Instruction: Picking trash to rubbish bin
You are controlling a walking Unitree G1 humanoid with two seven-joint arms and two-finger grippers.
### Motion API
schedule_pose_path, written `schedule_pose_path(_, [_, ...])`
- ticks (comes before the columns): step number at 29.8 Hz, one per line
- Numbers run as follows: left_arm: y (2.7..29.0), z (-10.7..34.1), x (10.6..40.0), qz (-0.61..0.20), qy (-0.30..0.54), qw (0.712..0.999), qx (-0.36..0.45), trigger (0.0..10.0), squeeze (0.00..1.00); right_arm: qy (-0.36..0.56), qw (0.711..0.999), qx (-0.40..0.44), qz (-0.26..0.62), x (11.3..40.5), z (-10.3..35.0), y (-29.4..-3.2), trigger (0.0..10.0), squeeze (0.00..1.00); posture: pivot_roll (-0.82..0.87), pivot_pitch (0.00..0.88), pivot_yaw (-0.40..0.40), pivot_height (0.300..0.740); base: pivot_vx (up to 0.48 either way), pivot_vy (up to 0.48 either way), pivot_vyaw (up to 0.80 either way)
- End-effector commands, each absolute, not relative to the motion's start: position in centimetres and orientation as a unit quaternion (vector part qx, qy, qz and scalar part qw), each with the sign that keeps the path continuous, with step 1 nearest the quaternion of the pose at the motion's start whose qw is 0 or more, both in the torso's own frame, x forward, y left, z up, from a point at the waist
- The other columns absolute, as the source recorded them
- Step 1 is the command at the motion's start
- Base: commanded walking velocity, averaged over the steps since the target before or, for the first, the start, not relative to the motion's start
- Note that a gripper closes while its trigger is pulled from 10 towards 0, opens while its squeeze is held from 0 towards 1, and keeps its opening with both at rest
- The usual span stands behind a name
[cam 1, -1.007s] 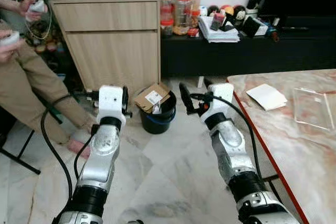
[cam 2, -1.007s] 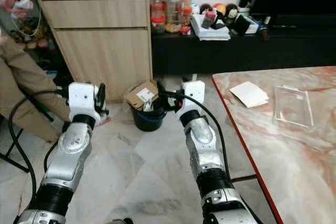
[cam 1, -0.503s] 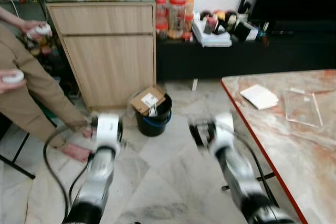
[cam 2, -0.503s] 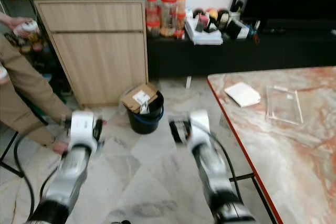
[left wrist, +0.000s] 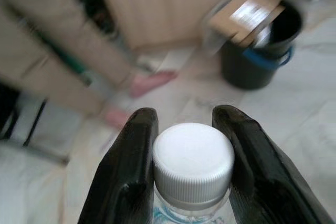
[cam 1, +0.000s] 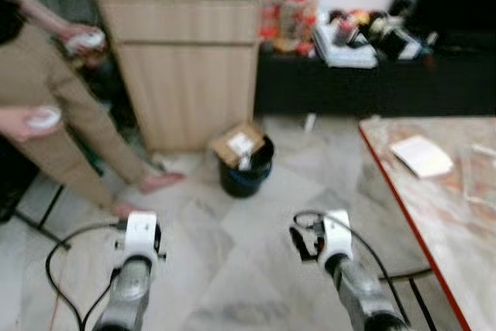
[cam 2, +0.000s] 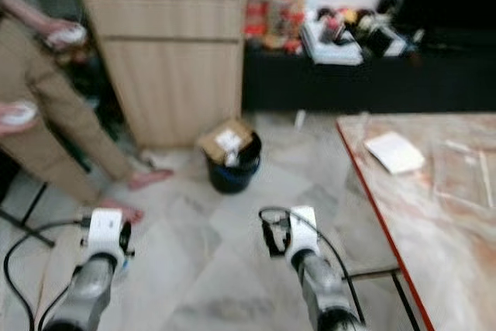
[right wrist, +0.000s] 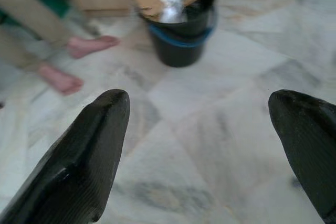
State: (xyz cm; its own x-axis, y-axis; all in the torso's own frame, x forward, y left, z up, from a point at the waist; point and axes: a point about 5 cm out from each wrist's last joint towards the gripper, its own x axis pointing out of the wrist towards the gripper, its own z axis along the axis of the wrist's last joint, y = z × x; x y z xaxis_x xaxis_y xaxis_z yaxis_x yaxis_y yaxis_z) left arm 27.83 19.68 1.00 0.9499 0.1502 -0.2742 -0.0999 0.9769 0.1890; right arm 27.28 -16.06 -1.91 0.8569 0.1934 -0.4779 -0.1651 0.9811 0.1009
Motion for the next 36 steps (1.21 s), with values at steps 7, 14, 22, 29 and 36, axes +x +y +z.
schedule_pose_path(7, [18.5, 0.0, 27.6, 0.039, 0.161, 0.982, 0.094, 10.0, 0.00, 0.285, 0.956, 0.033, 0.066, 25.9, -3.2, -17.1, 10.0, 0.00, 0.02, 0.058, -0.036, 0.740, 0.379, 0.000, 0.00])
schedule_pose_path(14, [18.4, -0.6, 27.2, 0.037, 0.176, 0.979, 0.095, 10.0, 0.00, 0.315, 0.947, 0.030, 0.059, 24.7, -4.2, -17.5, 10.0, 0.00, 0.03, 0.054, -0.037, 0.740, 0.379, 0.000, 0.00])
schedule_pose_path(22, [18.5, -1.0, 27.0, 0.036, 0.185, 0.977, 0.097, 10.0, 0.00, 0.338, 0.939, 0.018, 0.057, 23.4, -5.1, -17.7, 10.0, 0.00, 0.02, 0.053, -0.037, 0.740, 0.378, 0.000, 0.05])
schedule_pose_path(29, [18.5, -1.1, 26.9, 0.035, 0.185, 0.977, 0.097, 10.0, 0.00, 0.341, 0.938, 0.019, 0.056, 23.2, -5.2, -17.7, 10.0, 0.00, 0.03, 0.053, -0.034, 0.740, 0.377, 0.000, 0.51])
schedule_pose_path(36, [18.3, -1.2, 26.9, 0.032, 0.188, 0.977, 0.096, 10.0, 0.00, 0.345, 0.937, 0.024, 0.052, 23.0, -5.4, -17.7, 10.0, 0.00, 0.03, 0.053, -0.034, 0.740, 0.374, 0.000, 0.00])
